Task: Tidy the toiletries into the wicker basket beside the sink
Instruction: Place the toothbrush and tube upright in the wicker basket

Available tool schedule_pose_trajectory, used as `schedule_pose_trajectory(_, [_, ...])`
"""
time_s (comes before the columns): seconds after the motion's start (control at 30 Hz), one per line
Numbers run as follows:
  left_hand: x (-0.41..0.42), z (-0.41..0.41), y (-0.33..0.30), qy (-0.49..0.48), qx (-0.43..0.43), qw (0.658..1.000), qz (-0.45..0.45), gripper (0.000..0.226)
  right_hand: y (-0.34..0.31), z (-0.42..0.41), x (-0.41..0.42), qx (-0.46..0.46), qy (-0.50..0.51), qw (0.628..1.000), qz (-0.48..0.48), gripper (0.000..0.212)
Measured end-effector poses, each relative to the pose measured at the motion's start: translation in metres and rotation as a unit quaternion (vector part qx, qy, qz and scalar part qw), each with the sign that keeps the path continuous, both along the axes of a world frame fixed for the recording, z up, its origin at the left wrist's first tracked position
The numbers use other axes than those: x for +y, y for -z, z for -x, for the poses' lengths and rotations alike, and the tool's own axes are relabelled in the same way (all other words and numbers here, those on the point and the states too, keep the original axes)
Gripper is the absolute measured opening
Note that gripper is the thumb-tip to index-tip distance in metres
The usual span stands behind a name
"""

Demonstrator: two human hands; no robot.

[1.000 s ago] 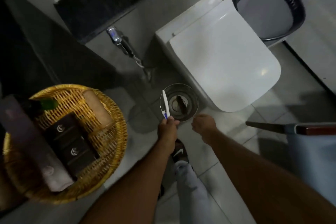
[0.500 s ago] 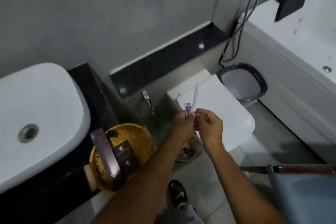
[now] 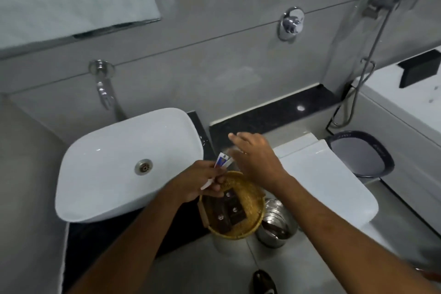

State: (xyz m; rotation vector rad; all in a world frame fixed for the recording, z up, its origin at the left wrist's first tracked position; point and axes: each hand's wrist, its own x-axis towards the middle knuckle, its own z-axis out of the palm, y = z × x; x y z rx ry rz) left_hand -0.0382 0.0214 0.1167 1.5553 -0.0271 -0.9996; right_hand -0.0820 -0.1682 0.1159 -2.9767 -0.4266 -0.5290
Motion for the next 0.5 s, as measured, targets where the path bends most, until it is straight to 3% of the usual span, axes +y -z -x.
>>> schedule_pose_trajectory(0.1, [0.023, 0.006, 0.005, 0.008, 0.071, 0.997, 0.012, 0.023, 0.008, 0.009, 0.023, -0.012, -0.065, 0.998, 0.018, 0.004])
schedule_pose_trajectory(0.23, [0.040, 0.007, 0.013, -0.080, 0.148, 0.986, 0.019, 0.022, 0.029, 0.033, 0.017, -0.066, -0.080, 0.995, -0.004, 0.014])
schedule_pose_trajectory(0.3, [0.046, 0.003, 0.019, -0.190, 0.132, 0.973, 0.007, 0.020, 0.039, 0.042, 0.012, -0.009, -0.005, 0.995, -0.096, 0.016])
schedule_pose_trajectory(0.37, [0.050, 0.000, 0.026, -0.248, 0.094, 0.964, -0.005, 0.021, 0.050, 0.048, 0.015, 0.074, 0.115, 0.964, -0.228, 0.012])
schedule_pose_trajectory(0.5, [0.030, 0.010, 0.045, -0.242, 0.058, 0.968, -0.018, 0.021, 0.078, 0.059, 0.018, 0.223, 0.280, 0.842, -0.404, 0.015])
